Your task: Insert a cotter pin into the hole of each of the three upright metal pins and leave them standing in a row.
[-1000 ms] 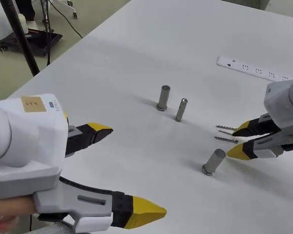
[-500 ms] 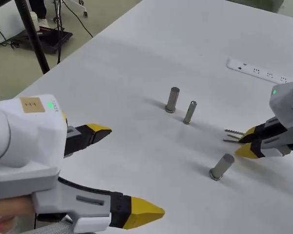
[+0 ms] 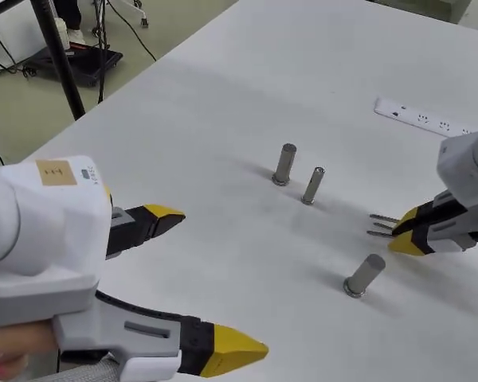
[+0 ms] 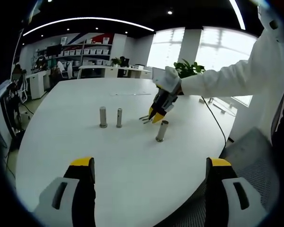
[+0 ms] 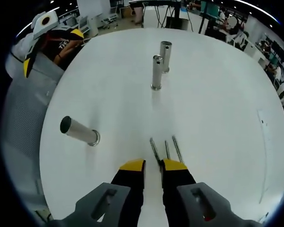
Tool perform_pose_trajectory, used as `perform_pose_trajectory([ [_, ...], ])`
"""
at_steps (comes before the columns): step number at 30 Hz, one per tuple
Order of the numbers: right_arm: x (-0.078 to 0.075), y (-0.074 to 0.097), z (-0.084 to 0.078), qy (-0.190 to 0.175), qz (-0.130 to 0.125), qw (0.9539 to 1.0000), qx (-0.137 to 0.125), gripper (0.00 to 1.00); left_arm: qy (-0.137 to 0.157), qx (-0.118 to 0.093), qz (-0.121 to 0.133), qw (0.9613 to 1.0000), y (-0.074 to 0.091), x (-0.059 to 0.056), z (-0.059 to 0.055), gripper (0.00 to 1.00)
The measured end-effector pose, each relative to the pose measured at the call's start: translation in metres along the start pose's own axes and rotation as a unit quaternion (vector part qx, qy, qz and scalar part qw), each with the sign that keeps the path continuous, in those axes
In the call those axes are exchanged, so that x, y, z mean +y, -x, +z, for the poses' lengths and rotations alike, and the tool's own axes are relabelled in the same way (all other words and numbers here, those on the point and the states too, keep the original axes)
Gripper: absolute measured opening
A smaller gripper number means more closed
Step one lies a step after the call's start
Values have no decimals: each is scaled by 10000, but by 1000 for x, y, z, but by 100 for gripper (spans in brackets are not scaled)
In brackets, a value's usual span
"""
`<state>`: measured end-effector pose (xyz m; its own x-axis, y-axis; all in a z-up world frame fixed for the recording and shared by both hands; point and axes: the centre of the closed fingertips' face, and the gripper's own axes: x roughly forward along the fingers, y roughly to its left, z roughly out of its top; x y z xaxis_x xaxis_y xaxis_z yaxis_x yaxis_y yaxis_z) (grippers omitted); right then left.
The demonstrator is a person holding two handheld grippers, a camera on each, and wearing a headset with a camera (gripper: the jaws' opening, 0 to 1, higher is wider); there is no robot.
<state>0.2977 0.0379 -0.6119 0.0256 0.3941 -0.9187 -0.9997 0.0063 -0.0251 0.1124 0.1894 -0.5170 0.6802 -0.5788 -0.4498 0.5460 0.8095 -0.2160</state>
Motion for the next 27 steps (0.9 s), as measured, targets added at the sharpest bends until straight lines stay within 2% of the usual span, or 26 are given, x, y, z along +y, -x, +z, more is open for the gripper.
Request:
perform_pose_trajectory([
  [6, 2, 0, -5, 253, -45, 9995, 201, 0, -12, 23, -52, 10000, -1, -2, -2, 96],
  [7, 0, 0, -6, 295, -125, 9992, 235, 0, -15, 27, -68, 10000, -2, -2, -2, 96],
  [14, -2, -2, -6, 514, -183, 9978, 374, 0, -62, -1, -93, 9999, -6, -1, 3, 96],
  [19, -3, -2, -7, 640, -136, 9966, 503, 0, -104, -17, -117, 9999, -8, -1, 6, 95],
  [22, -2, -3, -6, 751, -125, 9945, 721, 0, -144, 13, -140, 9998, -9, -2, 5, 95],
  [27, -3, -4, -6, 634, -106, 9939, 899, 0, -154, 50, -164, 9997, -10, -3, 3, 95],
])
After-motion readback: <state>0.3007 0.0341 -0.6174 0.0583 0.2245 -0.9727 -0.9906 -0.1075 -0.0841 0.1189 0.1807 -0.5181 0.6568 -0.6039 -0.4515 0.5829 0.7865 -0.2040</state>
